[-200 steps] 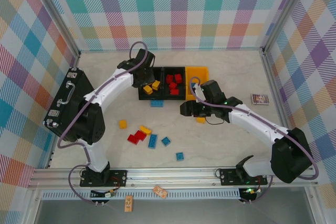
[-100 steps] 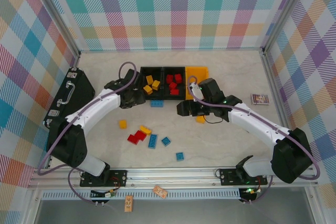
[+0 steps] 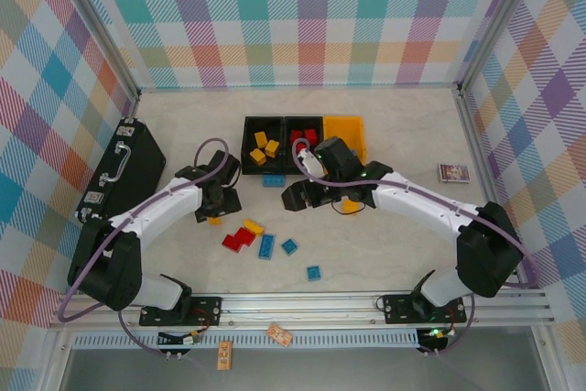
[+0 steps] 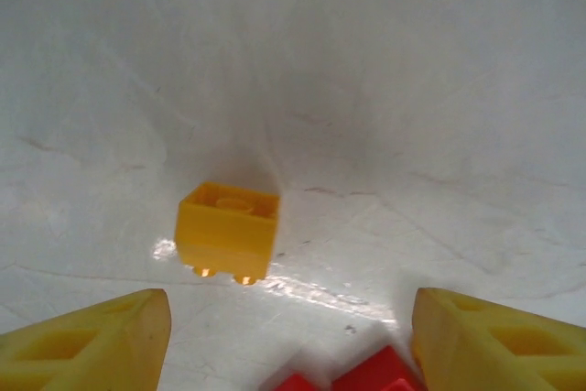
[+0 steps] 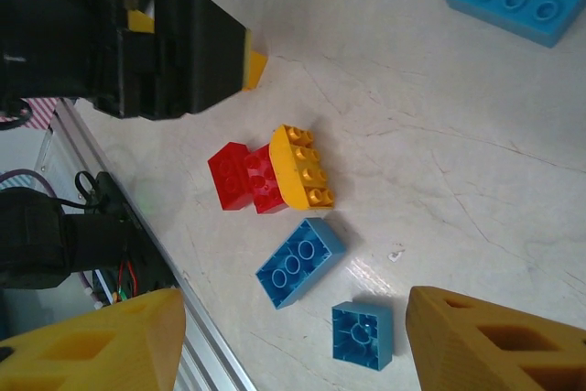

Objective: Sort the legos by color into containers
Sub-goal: Pick up the lego from the middle-left of the table.

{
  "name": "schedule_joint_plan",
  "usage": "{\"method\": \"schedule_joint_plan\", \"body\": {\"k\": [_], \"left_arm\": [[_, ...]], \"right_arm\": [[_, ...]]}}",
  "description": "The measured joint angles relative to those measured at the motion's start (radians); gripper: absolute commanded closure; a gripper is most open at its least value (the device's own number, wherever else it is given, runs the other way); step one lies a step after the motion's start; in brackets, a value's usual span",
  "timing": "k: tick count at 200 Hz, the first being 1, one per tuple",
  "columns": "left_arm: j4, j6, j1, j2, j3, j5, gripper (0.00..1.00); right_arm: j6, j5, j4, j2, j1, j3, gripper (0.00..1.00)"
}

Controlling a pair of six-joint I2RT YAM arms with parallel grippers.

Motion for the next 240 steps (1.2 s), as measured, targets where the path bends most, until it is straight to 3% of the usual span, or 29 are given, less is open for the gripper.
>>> {"method": "schedule_joint_plan", "body": {"k": [39,97,120,151,165,240], "left_arm": [[0.013,-0.019,0.015,0.013,-0.048,-0.006,0.27],[0.092,-0.018,0.040,0.101,-0.078,-0.031,0.37],[0.114,-0.016,0.045,0.127,-0.078,-0.043,0.49],[0.129,0.000,0.048,0.137,-0.068,-0.053,0.75],[0.129,0.009,0.050,0.137,-0.060,-0.053,0.79],[0.053,0.032,0.033,0.096,0.064,-0.029,0.81]], "right_arm": [[0.000,0.000,0.000,0.017,0.008,0.005,0.36],[0.001,0.000,-0.002,0.017,0.012,0.005,0.37],[0.001,0.000,0.000,0.017,0.013,0.005,0.37],[0.005,0.000,0.011,0.017,0.013,0.000,0.37],[0.005,0.001,0.014,0.017,0.013,-0.005,0.37],[0.007,0.011,0.017,0.012,0.008,-0.007,0.37]]}}
